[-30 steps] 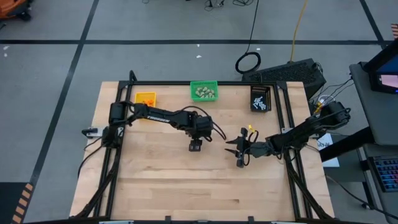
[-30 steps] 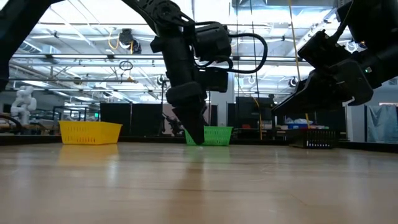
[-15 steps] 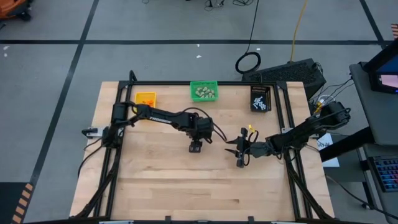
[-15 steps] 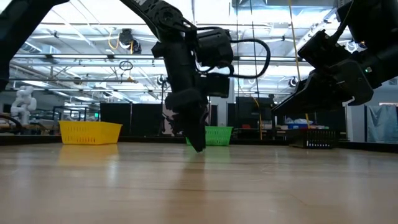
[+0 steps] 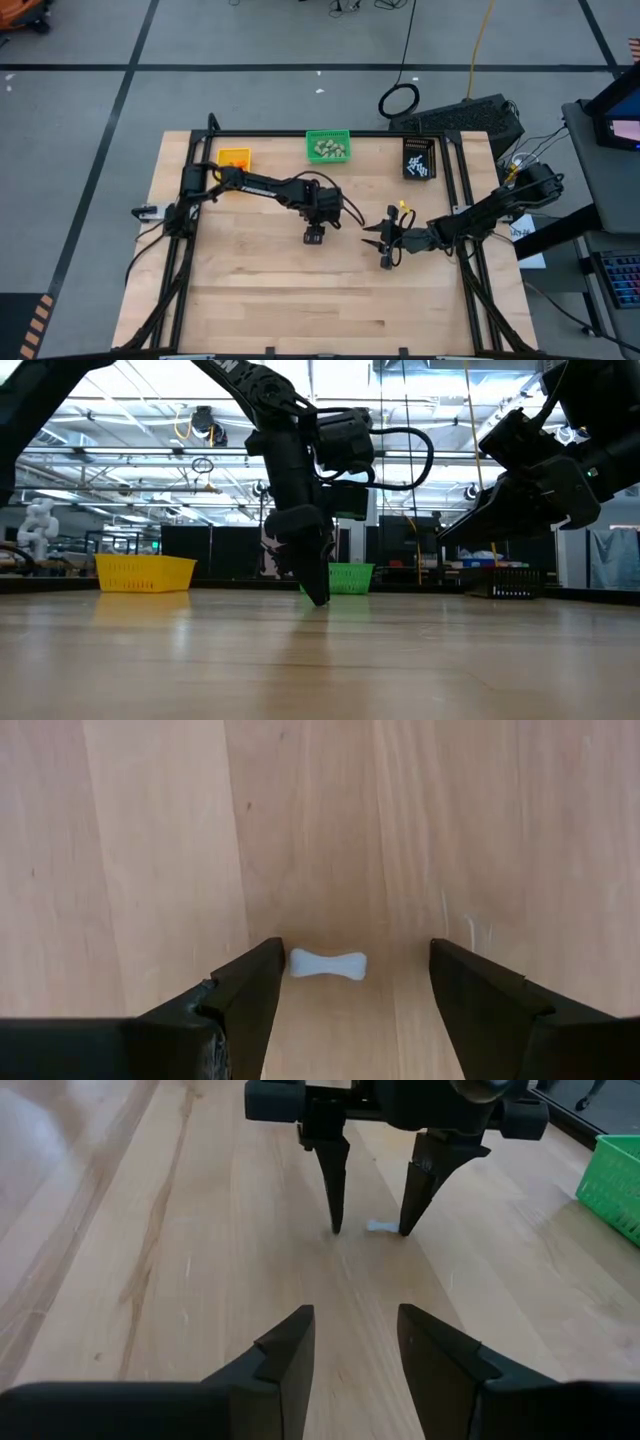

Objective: Sort Halloween decoration
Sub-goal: Put the white bone toy into the black bin

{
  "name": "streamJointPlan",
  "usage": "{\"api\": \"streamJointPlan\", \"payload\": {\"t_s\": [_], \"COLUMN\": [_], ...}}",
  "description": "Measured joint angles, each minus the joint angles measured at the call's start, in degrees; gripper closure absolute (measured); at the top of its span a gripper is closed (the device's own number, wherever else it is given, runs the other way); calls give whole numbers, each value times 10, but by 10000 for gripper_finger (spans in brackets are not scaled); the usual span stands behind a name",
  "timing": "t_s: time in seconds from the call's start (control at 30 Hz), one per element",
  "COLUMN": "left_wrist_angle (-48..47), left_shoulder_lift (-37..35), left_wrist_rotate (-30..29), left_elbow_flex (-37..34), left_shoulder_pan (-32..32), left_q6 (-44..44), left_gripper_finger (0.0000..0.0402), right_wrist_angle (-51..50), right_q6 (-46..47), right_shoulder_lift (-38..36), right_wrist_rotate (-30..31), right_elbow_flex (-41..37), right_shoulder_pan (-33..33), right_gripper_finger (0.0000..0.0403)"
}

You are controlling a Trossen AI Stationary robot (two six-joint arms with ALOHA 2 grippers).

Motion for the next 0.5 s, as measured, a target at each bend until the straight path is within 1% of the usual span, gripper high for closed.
{"api": "streamJointPlan", "payload": {"t_s": [0.43, 0.5], "left_wrist_angle": [0, 0], "left_shoulder_lift": [1, 1], "left_wrist_rotate": [10, 10], "left_elbow_flex": [0, 0], "left_shoulder_pan": [7, 7], "left_q6": [29, 31], "left_gripper_finger": [156, 162], "right_wrist_angle": [0, 0], "right_q6": [0, 0], "right_shoulder_lift": [0, 0], "right_wrist_rotate": [0, 0], "right_elbow_flex": [0, 0], "right_shoulder_pan": [0, 0], "right_gripper_finger": [273, 273]}}
